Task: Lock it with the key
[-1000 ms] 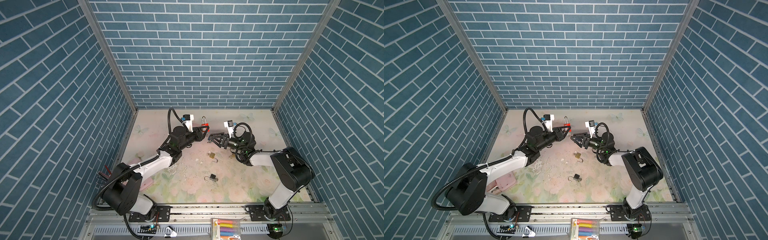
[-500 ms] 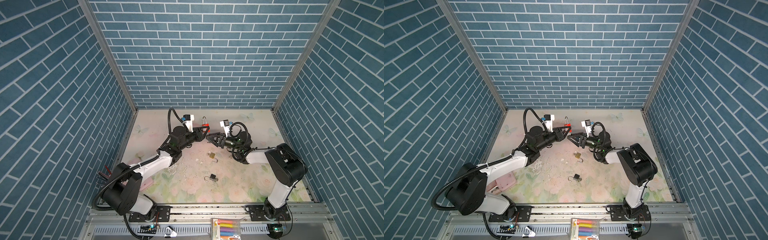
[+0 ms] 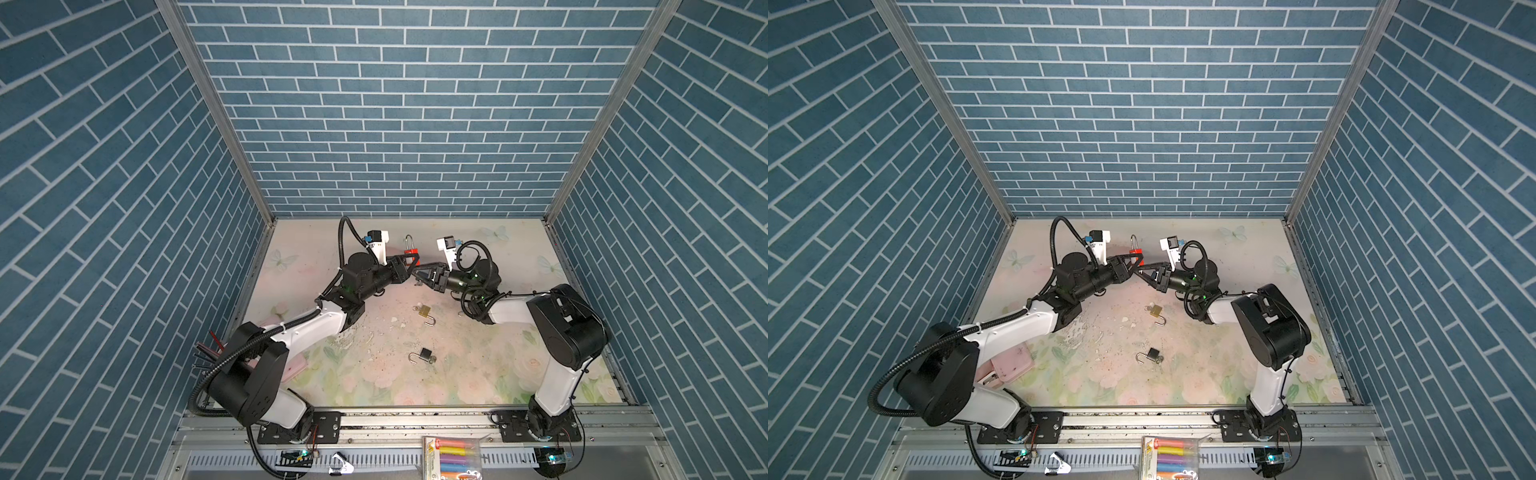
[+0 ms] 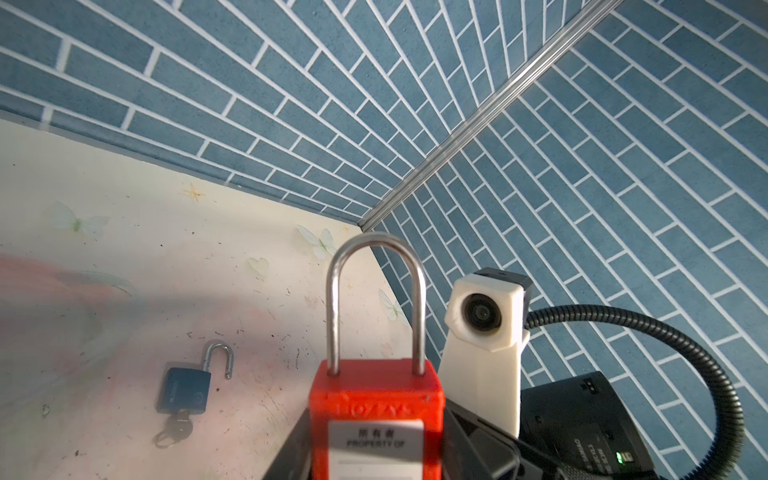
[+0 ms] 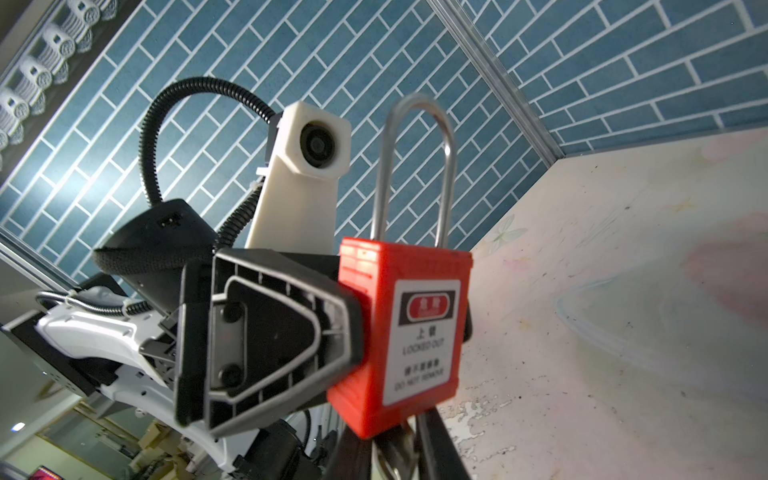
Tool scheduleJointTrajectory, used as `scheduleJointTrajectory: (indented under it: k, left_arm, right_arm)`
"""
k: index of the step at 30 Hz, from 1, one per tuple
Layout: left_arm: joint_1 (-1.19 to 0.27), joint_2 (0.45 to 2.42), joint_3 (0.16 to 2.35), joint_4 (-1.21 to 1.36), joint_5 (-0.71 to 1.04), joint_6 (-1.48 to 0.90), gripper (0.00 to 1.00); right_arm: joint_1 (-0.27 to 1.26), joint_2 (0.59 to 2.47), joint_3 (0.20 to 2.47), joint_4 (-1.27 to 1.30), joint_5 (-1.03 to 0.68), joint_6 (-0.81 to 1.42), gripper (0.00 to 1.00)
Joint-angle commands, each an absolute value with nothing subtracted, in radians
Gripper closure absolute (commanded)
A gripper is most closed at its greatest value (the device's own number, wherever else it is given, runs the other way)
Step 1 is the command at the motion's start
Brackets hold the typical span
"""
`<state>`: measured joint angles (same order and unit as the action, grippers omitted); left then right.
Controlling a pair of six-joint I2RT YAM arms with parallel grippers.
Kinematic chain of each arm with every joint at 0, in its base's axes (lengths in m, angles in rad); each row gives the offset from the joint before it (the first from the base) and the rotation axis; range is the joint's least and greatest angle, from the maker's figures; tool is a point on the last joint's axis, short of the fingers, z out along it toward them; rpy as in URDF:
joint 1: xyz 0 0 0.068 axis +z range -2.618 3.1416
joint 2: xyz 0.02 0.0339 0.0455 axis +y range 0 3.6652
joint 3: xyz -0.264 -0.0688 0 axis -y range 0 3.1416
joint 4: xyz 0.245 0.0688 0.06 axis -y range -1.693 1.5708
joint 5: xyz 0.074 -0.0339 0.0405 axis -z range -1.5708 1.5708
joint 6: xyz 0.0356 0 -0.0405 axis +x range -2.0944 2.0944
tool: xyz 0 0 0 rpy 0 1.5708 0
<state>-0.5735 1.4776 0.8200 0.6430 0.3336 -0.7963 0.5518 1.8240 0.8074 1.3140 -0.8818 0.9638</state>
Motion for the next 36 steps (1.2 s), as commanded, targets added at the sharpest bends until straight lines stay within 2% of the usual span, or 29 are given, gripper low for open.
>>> scheduleJointTrajectory:
  k: [1,6,11,17,23,29,36]
  left_arm:
    - [-0.568,1.468,0.826,0.670,0.297,-0.816,0.79]
    - [-0.567,1.455,0.821,0.619,0.214,-0.841,0.80]
    - [-0.573,1.439,0.852,0.459,0.093,-0.845,0.83]
    - [-0.592,1.463,0.973,0.045,-0.147,-0.837,0.87]
    - [-0.594,1.472,0.981,-0.074,-0.248,-0.898,0.92]
    - [-0.588,1.480,1.021,-0.187,-0.343,-0.943,0.96]
    - [-0.534,1.487,1.020,-0.163,-0.304,-0.990,0.97]
  right_arm:
    - [0.558,1.842,0.840,1.286,-0.889,0.958,0.90]
    - [0.561,1.826,0.847,1.202,-0.876,0.909,1.00]
    - [0.569,1.786,0.877,0.988,-0.819,0.774,1.00]
    - [0.619,1.735,0.980,0.561,-0.595,0.515,1.00]
    - [0.669,1.739,1.021,0.417,-0.439,0.402,1.00]
    - [0.693,1.725,0.988,0.446,-0.476,0.350,1.00]
    - [0.713,1.729,0.977,0.443,-0.593,0.327,1.00]
